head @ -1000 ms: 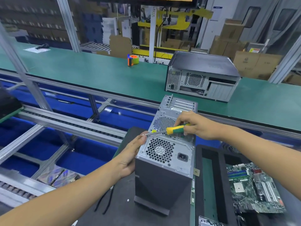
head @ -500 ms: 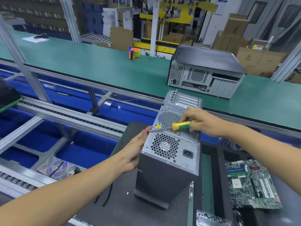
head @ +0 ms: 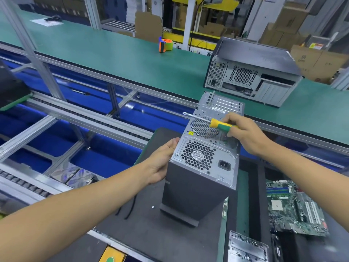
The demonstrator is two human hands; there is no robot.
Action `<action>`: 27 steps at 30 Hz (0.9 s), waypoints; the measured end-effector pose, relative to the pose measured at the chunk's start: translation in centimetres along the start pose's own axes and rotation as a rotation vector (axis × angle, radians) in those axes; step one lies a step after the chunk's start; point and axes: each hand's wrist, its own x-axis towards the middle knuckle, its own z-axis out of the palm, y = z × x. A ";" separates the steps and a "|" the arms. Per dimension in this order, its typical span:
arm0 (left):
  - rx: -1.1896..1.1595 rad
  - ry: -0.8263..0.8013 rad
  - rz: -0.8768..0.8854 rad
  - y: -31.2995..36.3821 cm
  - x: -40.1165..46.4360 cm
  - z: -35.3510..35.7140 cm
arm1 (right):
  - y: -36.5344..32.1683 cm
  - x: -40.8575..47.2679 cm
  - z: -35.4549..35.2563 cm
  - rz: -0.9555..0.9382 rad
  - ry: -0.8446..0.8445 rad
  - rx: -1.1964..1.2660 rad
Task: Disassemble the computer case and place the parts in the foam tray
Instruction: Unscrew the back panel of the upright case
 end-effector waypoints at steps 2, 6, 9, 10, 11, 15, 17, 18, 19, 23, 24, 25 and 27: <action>0.039 -0.024 -0.005 0.0 0.0 0.1 | -0.8 1.0 1.4 -0.003 0.058 -0.041; 0.041 -0.087 -0.009 0.0 0.3 -0.4 | -3.0 4.2 4.8 0.001 0.060 -0.115; 0.065 -0.101 -0.006 -0.1 0.6 -1.3 | -4.7 6.0 7.4 -0.024 0.034 -0.164; 0.078 -0.111 -0.008 -0.1 0.8 -1.7 | -5.0 6.5 8.1 -0.042 0.033 -0.186; 0.104 -0.122 -0.010 0.0 1.0 -1.9 | -5.3 6.8 8.6 -0.059 0.033 -0.219; 0.223 -0.217 -0.031 0.3 1.9 -3.2 | -5.9 6.7 9.3 -0.090 -0.016 -0.256; 0.280 -0.263 -0.042 0.5 1.9 -3.8 | -6.2 6.4 9.3 -0.130 -0.060 -0.321; 0.286 -0.267 -0.049 0.5 2.0 -4.2 | -6.4 6.4 9.4 -0.151 -0.090 -0.346; 0.278 -0.254 -0.059 0.4 2.1 -4.8 | -6.7 6.4 9.5 -0.169 -0.128 -0.355; 0.175 -0.217 -0.140 -0.7 2.6 -6.5 | -7.9 6.3 10.5 -0.282 -0.226 -0.398; 0.162 -0.221 -0.162 -1.0 2.7 -6.7 | -8.1 6.2 10.7 -0.309 -0.225 -0.406; 0.152 -0.225 -0.181 -1.3 2.8 -6.9 | -8.1 6.2 10.8 -0.321 -0.217 -0.400; 0.136 -0.231 -0.202 -1.7 3.0 -7.3 | -8.0 6.2 10.8 -0.315 -0.190 -0.371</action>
